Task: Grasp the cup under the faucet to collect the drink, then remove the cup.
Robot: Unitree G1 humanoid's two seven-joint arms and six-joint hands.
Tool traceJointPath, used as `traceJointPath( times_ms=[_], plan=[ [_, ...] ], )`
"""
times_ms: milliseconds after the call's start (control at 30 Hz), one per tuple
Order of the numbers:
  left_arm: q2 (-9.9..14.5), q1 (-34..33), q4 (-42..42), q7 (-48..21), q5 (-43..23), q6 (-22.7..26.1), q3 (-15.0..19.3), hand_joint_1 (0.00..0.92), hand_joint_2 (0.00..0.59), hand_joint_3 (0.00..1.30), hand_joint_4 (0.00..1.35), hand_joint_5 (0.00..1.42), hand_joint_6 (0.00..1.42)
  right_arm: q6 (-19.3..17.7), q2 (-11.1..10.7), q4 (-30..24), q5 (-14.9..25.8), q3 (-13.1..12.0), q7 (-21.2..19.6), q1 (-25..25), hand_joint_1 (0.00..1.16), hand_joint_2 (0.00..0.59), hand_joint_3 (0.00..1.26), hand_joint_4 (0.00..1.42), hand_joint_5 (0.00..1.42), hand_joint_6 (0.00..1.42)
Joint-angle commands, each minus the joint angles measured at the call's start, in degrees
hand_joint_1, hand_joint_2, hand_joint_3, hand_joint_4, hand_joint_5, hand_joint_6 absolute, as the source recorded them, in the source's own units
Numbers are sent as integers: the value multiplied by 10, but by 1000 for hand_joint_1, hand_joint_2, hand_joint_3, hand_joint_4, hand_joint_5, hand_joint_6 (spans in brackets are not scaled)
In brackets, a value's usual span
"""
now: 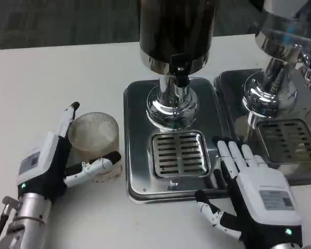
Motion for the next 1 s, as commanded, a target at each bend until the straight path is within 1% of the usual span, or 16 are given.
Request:
traceJointPath(
  times_ms=[33,67,133,200,233,333,467,567,667,800,867,1000],
  plan=[
    [-5,-11,12,5,6,6,-10,204,6,0,53,378,574,5,4,-8,2,-3,-4,3,384,384,0,0,0,77],
    [-5,-12,13,5,7,6,-12,209,6,19,96,428,636,6,5,-8,2,-3,-4,3,383,384,0,0,0,78],
    [-7,-14,14,8,6,6,-14,236,3,114,208,544,780,6,5,-9,3,-4,-3,4,382,384,0,0,0,78],
    [-8,-15,16,12,6,6,-16,252,7,200,308,622,864,6,5,-8,4,-4,-1,3,381,384,0,0,0,79],
    [-8,-15,16,13,6,6,-17,281,13,245,362,662,905,5,5,-8,4,-4,0,3,381,384,0,0,0,79],
    [-6,-11,13,40,15,4,-23,333,26,349,493,765,983,5,5,-7,5,-4,1,1,382,381,0,0,0,79],
    [-4,-1,8,86,23,5,-26,385,48,450,598,857,1053,4,4,-4,8,-5,2,-2,386,378,0,0,0,81],
    [-4,3,7,106,28,6,-29,394,63,496,648,895,1075,3,3,-3,11,-6,4,-3,389,377,0,0,0,82],
    [-5,12,2,141,34,9,-32,401,69,519,677,922,1096,1,0,-2,14,-6,6,-5,390,376,0,0,0,84],
    [-9,15,0,174,42,16,-35,418,76,554,698,956,1107,0,-4,0,17,-6,7,-9,393,377,0,0,0,90],
    [-9,15,-2,187,43,18,-33,412,81,561,714,961,1115,0,-4,1,18,-6,8,-11,395,379,0,0,0,92],
    [-9,14,-6,206,45,20,-28,432,86,573,722,981,1159,0,-4,3,19,-6,7,-13,399,382,0,0,0,95]
  ],
)
